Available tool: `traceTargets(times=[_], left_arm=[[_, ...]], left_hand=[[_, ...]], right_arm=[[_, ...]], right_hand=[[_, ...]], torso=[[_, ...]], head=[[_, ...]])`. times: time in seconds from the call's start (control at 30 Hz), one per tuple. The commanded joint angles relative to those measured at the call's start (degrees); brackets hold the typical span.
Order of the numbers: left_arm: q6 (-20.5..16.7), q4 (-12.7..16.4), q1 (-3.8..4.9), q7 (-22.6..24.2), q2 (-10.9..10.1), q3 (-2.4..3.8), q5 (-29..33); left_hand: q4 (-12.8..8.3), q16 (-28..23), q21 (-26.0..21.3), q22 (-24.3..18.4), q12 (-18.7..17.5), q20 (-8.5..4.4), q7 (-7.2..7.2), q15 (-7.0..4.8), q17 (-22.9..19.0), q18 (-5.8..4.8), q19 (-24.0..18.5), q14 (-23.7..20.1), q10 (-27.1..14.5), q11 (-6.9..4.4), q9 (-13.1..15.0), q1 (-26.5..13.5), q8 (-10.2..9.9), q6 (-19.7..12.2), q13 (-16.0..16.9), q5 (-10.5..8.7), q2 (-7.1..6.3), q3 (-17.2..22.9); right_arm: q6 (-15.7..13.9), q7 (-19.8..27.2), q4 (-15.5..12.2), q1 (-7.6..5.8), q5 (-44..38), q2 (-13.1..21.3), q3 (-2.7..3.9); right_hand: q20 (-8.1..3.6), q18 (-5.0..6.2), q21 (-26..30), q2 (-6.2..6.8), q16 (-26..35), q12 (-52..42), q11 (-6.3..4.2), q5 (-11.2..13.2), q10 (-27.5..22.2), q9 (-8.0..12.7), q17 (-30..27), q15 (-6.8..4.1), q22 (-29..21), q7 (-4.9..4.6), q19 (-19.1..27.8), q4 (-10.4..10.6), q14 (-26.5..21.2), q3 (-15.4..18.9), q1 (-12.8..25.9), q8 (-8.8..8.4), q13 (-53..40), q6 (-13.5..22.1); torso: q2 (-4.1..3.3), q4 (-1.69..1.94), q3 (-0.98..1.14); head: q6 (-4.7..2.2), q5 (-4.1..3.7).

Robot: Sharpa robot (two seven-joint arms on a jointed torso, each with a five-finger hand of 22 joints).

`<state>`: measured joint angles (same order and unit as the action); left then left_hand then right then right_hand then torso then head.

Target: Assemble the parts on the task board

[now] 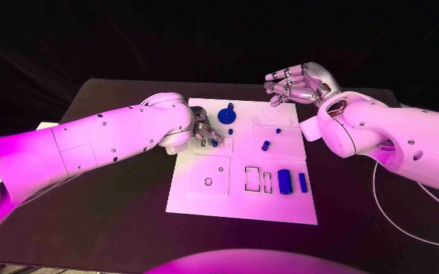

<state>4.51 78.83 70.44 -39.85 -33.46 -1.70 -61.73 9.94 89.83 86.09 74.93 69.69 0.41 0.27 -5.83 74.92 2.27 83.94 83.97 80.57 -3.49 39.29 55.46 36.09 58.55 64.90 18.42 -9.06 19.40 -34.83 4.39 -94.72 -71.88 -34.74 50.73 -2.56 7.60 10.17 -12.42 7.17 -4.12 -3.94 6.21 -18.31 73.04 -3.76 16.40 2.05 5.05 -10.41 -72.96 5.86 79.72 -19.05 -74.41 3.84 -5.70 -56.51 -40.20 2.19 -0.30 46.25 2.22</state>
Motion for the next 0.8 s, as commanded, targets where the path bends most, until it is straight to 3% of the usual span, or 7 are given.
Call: traceTargets(times=[0.03, 0.17, 0.4, 0.6, 0.8], left_arm=[[0.9, 0.0, -0.32, -4.6, 0.1, -0.14, 0.2], [0.2, 0.2, -0.33, -4.4, -0.2, -0.06, 0.2], [-1.7, 1.1, -0.18, -3.7, -1.3, 0.78, 0.7], [-3.0, 2.4, 1.06, -3.2, -2.7, 2.21, 2.2], [-2.0, 3.4, 3.1, -2.5, -4.2, 3.08, 4.3]], left_hand=[[0.6, 0.2, 0.4, 10.4, 0.2, -0.29, -0.14, -0.46, 15.1, -1.04, 3.9, 6.0, 0.4, -0.02, 0.0, -0.5, -0.4, 0.5, 0.1, -0.89, 0.08, -1.9], [2.3, 0.2, 0.4, 10.5, 0.1, -0.33, -0.22, -0.5, 15.1, -1.05, 3.9, 6.0, 0.4, -0.08, -0.1, 0.2, -0.5, 0.6, 0.1, -6.7, 1.03, -6.3], [6.0, 0.2, 0.4, 10.6, -0.1, -0.31, -0.28, -0.55, 15.1, -1.07, 3.9, 6.0, 0.4, -0.03, 0.0, 1.5, -0.4, 0.6, 0.1, -11.45, 2.75, -12.3], [6.7, 0.2, -0.9, 9.1, -1.4, -0.34, 0.13, -0.44, 15.1, -0.64, 3.2, 6.0, -0.6, 0.18, 0.0, 0.3, -0.6, -0.4, -1.3, -13.59, 3.64, -16.1], [6.6, 0.2, -2.2, 7.6, -3.1, -0.21, 0.51, -0.29, 15.1, -0.25, 2.4, 6.0, -1.9, 0.47, -0.1, 1.5, -0.9, -1.6, -3.2, -13.86, 4.23, -18.1]], right_arm=[[0.8, 0.3, -0.1, 0.03, 0.0, 0.0, 0.0], [1.0, 0.3, 0.0, 0.03, 0.0, 0.0, 0.0], [1.4, 0.2, 0.2, 0.04, 0.3, -0.2, -0.01], [1.6, 0.2, 0.5, 0.05, 0.5, -0.4, -0.03], [1.8, 0.2, 0.6, 0.05, 0.6, -0.5, -0.06]], right_hand=[[0.35, 0.3, 0.3, 0.15, 0.2, 0.3, -0.03, -0.3, -0.4, 0.0, -0.1, 0.29, -0.1, -0.29, -0.1, 0.0, -0.1, 0.2, 0.6, -0.18, 0.1, 0.1], [0.38, 0.3, 0.4, 0.15, 0.3, 0.3, -0.01, -0.4, -0.5, 0.0, -0.2, 0.32, -0.2, -0.31, -0.1, 0.1, -0.1, 0.3, 0.7, -0.18, 0.1, 0.2], [0.42, 0.3, 0.5, 0.09, 0.3, 0.3, 0.01, -0.5, -0.5, 0.0, -0.2, 0.35, -0.2, -0.33, -0.1, 0.1, -0.2, 0.3, 0.8, -0.19, 0.2, 0.2], [0.51, 0.31, 0.7, 0.05, 0.4, 0.3, 0.09, -0.6, -0.7, 0.0, -0.3, 0.44, -0.4, -0.38, 0.0, 0.2, -0.4, 0.4, 0.9, -0.19, 0.3, 0.3], [0.53, 0.31, 0.8, 0.06, 0.4, 0.3, 0.11, -0.6, -0.8, 0.0, -0.3, 0.46, -0.4, -0.39, 0.0, 0.2, -0.4, 0.4, 0.9, -0.19, 0.3, 0.3]], torso=[[-0.01, -0.02, -0.04], [-0.04, -0.05, -0.04], [0.02, -0.07, -0.01], [0.07, 0.05, 0.02], [-0.05, -0.03, -0.02]], head=[[-0.08, -0.1], [-0.11, -0.15], [0.05, 0.04], [-0.09, 0.03], [-0.36, -0.09]])
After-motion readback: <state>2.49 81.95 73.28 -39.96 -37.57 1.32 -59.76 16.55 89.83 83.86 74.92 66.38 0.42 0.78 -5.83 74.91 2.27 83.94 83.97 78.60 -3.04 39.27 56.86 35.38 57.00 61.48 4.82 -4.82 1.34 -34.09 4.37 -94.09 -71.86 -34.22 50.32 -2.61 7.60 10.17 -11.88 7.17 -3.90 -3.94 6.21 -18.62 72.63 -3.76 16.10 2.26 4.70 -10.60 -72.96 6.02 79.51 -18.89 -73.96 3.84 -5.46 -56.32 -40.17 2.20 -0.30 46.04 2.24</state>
